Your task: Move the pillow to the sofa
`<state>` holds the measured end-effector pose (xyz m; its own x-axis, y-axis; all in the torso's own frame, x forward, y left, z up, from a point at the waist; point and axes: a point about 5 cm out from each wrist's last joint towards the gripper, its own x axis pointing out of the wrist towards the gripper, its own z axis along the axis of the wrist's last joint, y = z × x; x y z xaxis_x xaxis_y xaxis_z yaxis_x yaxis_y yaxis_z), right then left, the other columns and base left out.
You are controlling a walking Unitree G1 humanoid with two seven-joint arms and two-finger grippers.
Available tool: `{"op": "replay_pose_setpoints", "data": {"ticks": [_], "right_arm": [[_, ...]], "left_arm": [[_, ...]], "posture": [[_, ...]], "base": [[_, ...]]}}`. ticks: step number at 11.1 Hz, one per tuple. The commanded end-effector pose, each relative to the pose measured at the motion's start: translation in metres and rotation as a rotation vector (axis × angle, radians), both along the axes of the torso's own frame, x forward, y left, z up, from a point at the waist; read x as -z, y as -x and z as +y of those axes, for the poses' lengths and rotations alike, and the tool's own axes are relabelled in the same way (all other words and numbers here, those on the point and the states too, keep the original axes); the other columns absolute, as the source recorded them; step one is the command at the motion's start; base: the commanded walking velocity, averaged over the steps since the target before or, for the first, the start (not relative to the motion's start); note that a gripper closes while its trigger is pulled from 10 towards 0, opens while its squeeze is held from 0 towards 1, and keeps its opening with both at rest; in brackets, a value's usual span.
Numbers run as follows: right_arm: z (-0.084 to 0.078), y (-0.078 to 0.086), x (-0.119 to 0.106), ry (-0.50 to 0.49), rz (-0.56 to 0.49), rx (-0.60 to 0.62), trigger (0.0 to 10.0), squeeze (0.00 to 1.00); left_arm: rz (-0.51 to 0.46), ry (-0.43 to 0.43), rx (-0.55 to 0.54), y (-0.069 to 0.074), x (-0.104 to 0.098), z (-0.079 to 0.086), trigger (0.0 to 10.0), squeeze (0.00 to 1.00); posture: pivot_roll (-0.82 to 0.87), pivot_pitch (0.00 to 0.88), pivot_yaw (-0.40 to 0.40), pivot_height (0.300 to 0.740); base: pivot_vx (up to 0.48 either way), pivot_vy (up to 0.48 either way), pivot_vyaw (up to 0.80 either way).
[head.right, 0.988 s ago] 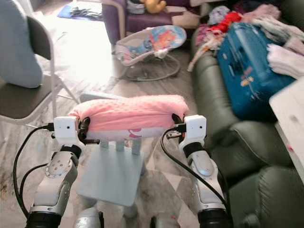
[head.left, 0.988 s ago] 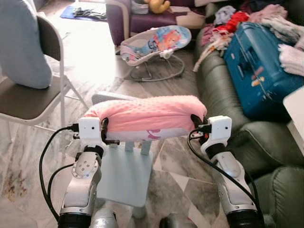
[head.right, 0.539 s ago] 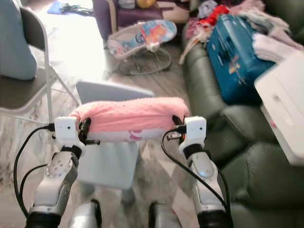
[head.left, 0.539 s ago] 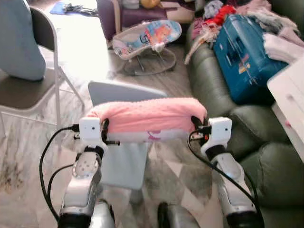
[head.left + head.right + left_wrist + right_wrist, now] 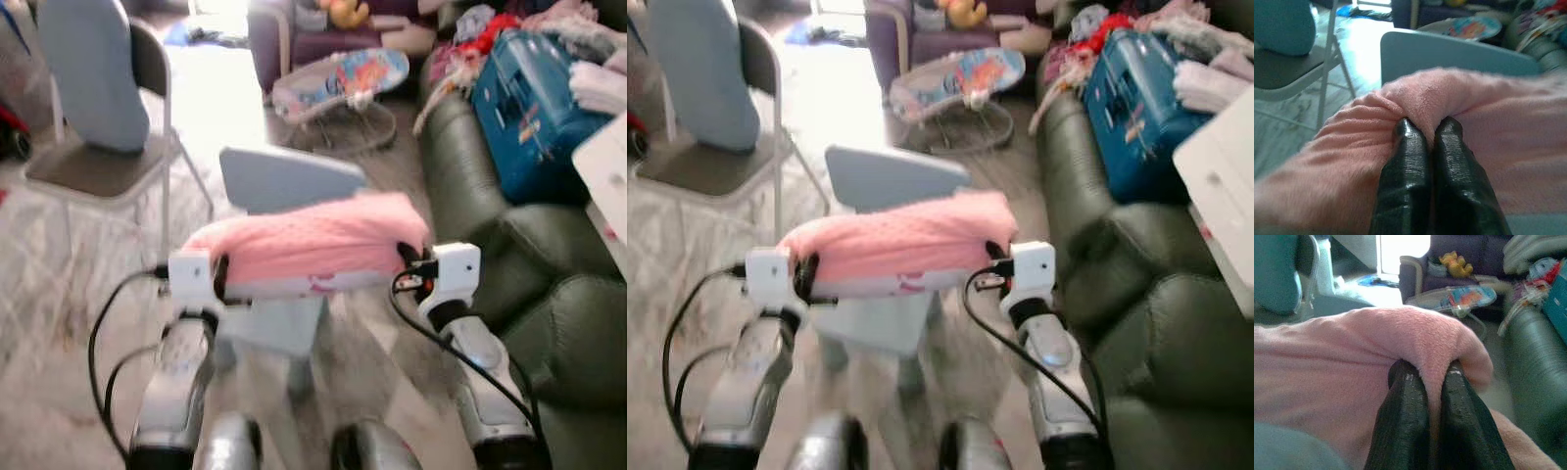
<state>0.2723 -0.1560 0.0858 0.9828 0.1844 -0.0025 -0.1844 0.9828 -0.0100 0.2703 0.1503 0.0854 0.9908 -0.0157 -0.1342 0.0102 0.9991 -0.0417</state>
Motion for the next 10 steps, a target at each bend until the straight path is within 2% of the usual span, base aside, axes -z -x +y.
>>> {"op": "replay_pose_setpoints", "data": {"ticks": [1, 4, 9, 10], "right_arm": [[-0.0098, -0.0009, -0.0055, -0.002, -0.024, 0.046, 10.0, 0.00], [-0.0105, 0.0000, -0.0047, 0.000, -0.020, 0.050, 10.0, 0.00], [-0.0093, -0.0010, -0.0039, -0.002, -0.013, 0.051, 10.0, 0.00], [-0.0092, -0.0015, -0.0038, -0.002, -0.010, 0.051, 10.0, 0.00]], "left_arm": [[0.007, -0.001, -0.020, 0.0020, 0.0006, 0.0064, 10.0, 0.00], [0.010, 0.000, -0.018, 0.0025, 0.0007, 0.0060, 10.0, 0.00], [-0.001, 0.016, -0.014, 0.0014, -0.0014, 0.0065, 10.0, 0.00], [-0.001, 0.017, -0.012, 0.0014, -0.0015, 0.0064, 10.0, 0.00]], "posture": [[-0.05, 0.098, -0.053, 0.740], [-0.05, 0.102, -0.052, 0.740], [-0.05, 0.110, -0.049, 0.740], [-0.05, 0.111, -0.049, 0.740]], "base": [[-0.292, 0.000, 0.00], [-0.286, 0.000, 0.00], [0.000, 0.000, 0.00], [0.000, 0.375, 0.00]]}}
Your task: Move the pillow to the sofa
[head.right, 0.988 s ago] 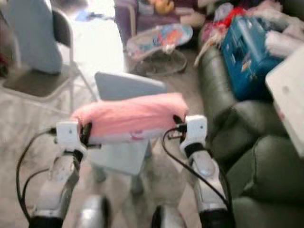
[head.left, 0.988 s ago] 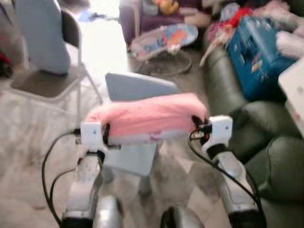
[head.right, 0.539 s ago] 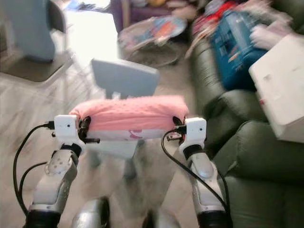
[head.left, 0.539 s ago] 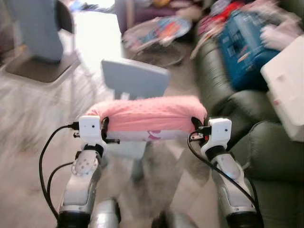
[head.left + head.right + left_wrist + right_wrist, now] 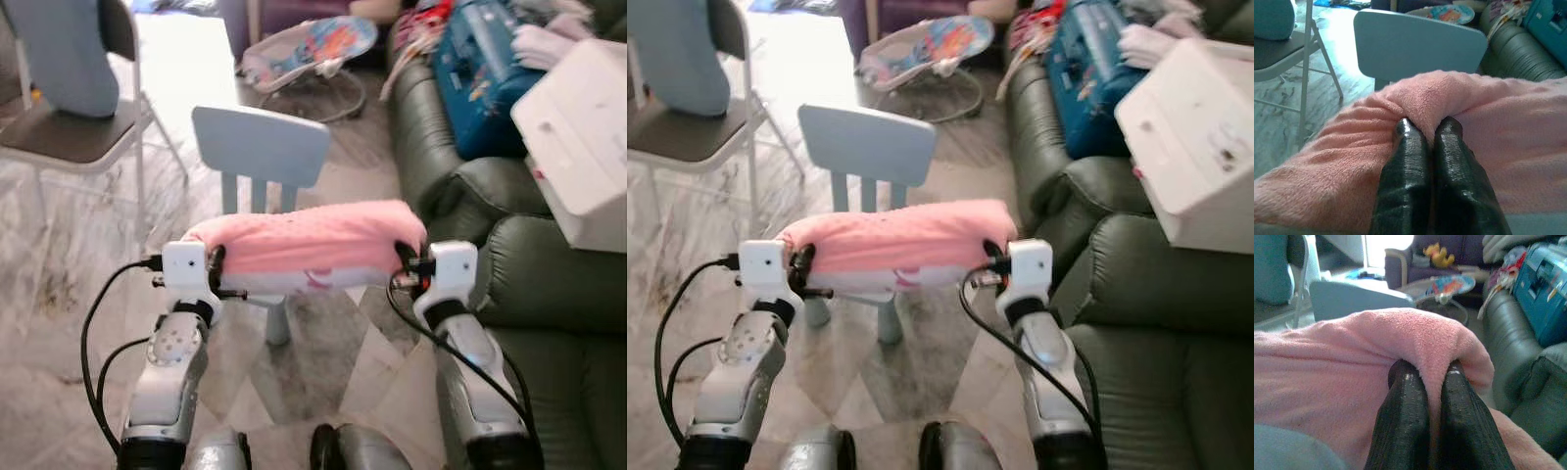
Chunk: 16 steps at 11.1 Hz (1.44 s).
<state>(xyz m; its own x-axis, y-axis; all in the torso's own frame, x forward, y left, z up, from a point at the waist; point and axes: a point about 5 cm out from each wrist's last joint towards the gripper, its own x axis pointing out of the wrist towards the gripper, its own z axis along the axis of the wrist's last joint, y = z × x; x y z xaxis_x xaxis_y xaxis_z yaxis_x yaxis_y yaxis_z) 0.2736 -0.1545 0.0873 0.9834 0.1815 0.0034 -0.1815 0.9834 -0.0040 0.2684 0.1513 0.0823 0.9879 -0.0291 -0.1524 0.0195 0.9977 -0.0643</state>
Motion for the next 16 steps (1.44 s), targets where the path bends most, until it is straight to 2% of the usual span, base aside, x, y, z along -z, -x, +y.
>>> {"op": "replay_pose_setpoints", "data": {"ticks": [1, 11, 13, 14, 16], "right_arm": [[-0.0106, -0.0004, -0.0021, 0.003, -0.002, 0.049, 10.0, 0.00], [-0.0099, -0.0024, -0.0007, 0.010, 0.005, 0.040, 10.0, 0.00], [-0.0096, -0.0030, -0.0004, 0.012, 0.006, 0.040, 10.0, 0.00], [-0.0095, -0.0033, -0.0002, 0.013, 0.006, 0.039, 10.0, 0.00], [-0.0093, -0.0045, -0.0014, 0.019, 0.002, 0.037, 10.0, 0.00]], "left_arm": [[-0.020, -0.002, -0.022, -0.0003, -0.0048, 0.0053, 10.0, 0.00], [-0.015, -0.009, -0.002, 0.0000, -0.0035, 0.0033, 10.0, 0.00], [-0.019, -0.016, 0.002, -0.0003, -0.0036, 0.0027, 10.0, 0.00], [-0.025, -0.028, 0.006, -0.0004, -0.0041, 0.0019, 10.0, 0.00], [-0.074, -0.139, -0.028, -0.0010, -0.0068, 0.0044, 10.0, 0.00]], "posture": [[-0.05, 0.113, -0.049, 0.740], [-0.05, 0.114, -0.051, 0.740], [-0.05, 0.113, -0.051, 0.740], [-0.05, 0.112, -0.052, 0.740], [-0.05, 0.113, -0.052, 0.740]], "base": [[0.000, 0.480, -0.80], [0.000, 0.465, -0.80], [0.000, 0.000, -0.80], [0.000, 0.000, -0.80], [0.000, 0.000, -0.80]]}}
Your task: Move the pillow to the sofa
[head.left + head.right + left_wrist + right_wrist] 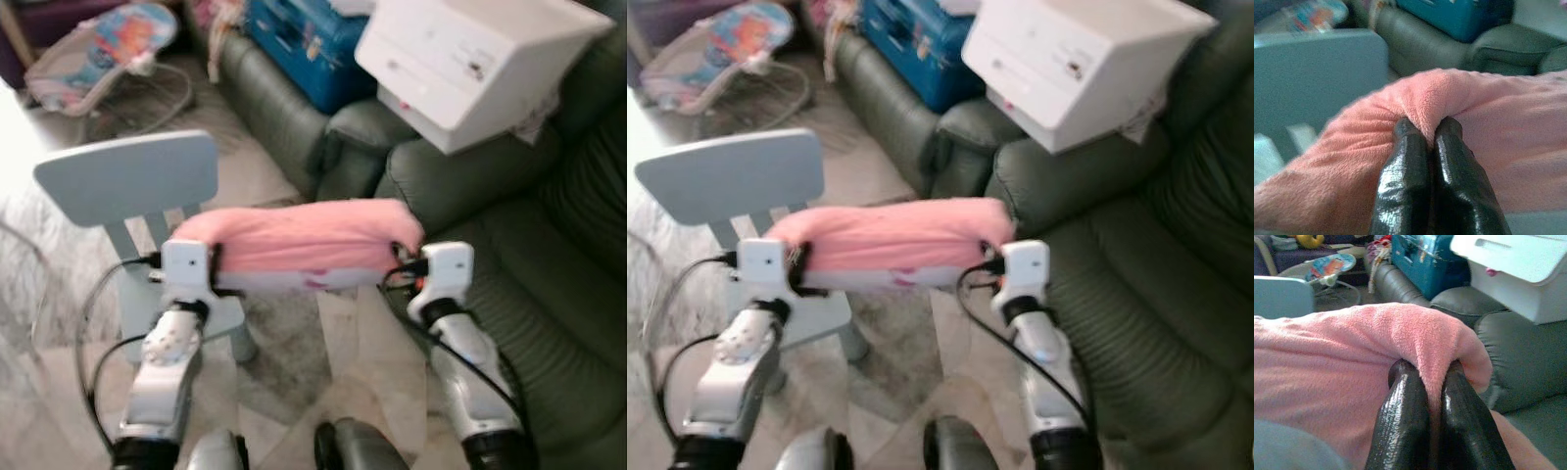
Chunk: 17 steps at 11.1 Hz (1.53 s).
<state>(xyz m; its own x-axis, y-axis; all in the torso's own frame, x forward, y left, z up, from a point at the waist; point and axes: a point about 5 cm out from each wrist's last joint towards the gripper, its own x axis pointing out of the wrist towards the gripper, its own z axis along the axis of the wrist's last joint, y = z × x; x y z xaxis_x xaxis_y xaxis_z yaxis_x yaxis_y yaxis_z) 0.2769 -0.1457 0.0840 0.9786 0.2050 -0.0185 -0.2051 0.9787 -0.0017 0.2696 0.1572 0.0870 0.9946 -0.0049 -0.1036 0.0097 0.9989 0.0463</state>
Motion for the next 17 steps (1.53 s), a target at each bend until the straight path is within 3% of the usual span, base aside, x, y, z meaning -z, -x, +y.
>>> {"op": "replay_pose_setpoints", "data": {"ticks": [1, 6, 14, 17], "right_arm": [[-0.019, -0.002, -0.005, 0.018, -0.022, 0.063, 10.0, 0.00], [-0.018, 0.001, -0.003, 0.008, -0.017, 0.074, 10.0, 0.00], [-0.033, 0.004, -0.005, 0.018, -0.033, 0.170, 10.0, 0.00], [-0.030, 0.004, -0.004, 0.006, -0.031, 0.164, 10.0, 0.00]], "left_arm": [[-0.002, 0.032, -0.009, 0.000, 0.001, -0.002, 10.0, 0.00], [-0.019, 0.037, 0.038, 0.002, 0.001, -0.005, 10.0, 0.00], [-0.011, 0.095, 0.119, 0.004, 0.001, -0.012, 10.0, 0.00], [-0.017, 0.100, 0.128, 0.005, 0.001, -0.012, 10.0, 0.00]], "posture": [[-0.04, 0.111, -0.050, 0.740], [-0.04, 0.118, -0.044, 0.740], [-0.06, 0.131, -0.037, 0.740], [-0.05, 0.134, -0.037, 0.740]], "base": [[0.000, 0.000, -0.80], [0.000, 0.000, -0.80], [0.000, 0.000, -0.80], [0.000, 0.000, -0.73]]}}
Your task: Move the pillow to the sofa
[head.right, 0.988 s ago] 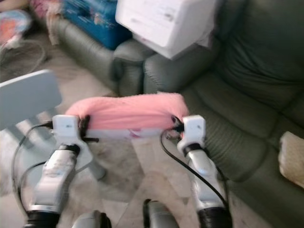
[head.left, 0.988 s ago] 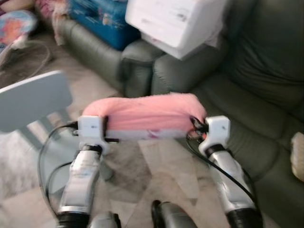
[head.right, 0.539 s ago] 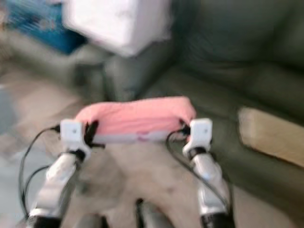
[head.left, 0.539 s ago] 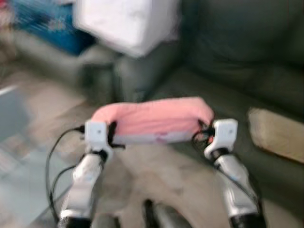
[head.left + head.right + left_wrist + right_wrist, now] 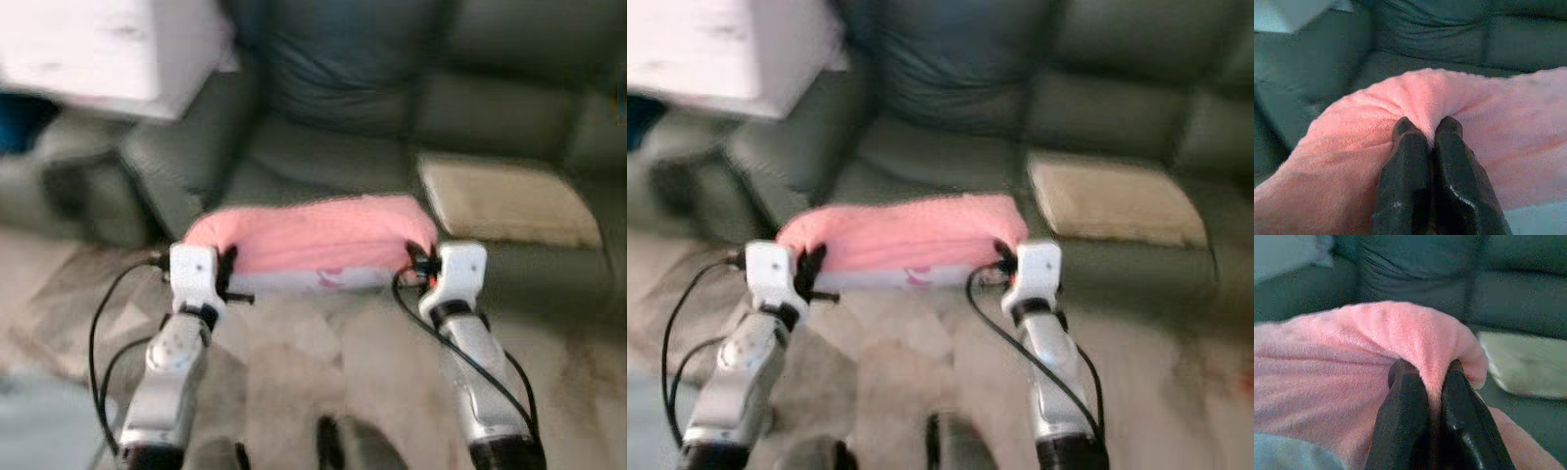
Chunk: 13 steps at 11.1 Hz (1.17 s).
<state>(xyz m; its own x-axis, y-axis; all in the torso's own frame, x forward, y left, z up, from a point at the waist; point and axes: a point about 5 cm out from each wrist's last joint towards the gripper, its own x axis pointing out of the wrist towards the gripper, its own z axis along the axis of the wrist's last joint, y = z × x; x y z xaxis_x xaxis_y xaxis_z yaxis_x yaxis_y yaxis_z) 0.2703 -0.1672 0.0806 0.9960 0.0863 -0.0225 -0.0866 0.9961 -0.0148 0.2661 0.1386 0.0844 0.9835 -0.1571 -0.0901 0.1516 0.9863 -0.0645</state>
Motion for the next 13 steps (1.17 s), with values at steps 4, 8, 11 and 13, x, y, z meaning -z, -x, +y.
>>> {"op": "replay_pose_setpoints", "data": {"ticks": [4, 8, 11, 13], "right_arm": [[-0.0073, -0.0011, -0.0067, -0.010, -0.031, 0.044, 10.0, 0.00], [-0.0055, -0.0021, -0.0061, -0.013, -0.027, 0.044, 10.0, 0.00], [-0.0047, -0.0017, -0.0057, -0.012, -0.026, 0.041, 10.0, 0.00], [-0.0046, -0.0017, -0.0047, -0.011, -0.023, 0.036, 10.0, 0.00]], "left_arm": [[-0.023, -0.005, -0.001, 0.0016, -0.0033, 0.0052, 10.0, 0.00], [-0.025, 0.000, 0.010, 0.0020, -0.0036, 0.0039, 10.0, 0.00], [-0.023, 0.002, 0.016, 0.0026, -0.0032, 0.0029, 10.0, 0.00], [-0.020, 0.009, 0.024, 0.0026, -0.0029, 0.0000, 10.0, 0.00]], "posture": [[-0.06, 0.137, -0.036, 0.740], [-0.06, 0.139, -0.034, 0.740], [-0.06, 0.142, -0.034, 0.740], [-0.06, 0.142, -0.034, 0.740]], "base": [[0.382, 0.000, -0.10], [0.480, 0.000, -0.47], [0.480, 0.000, 0.00], [0.240, 0.000, 0.00]]}}
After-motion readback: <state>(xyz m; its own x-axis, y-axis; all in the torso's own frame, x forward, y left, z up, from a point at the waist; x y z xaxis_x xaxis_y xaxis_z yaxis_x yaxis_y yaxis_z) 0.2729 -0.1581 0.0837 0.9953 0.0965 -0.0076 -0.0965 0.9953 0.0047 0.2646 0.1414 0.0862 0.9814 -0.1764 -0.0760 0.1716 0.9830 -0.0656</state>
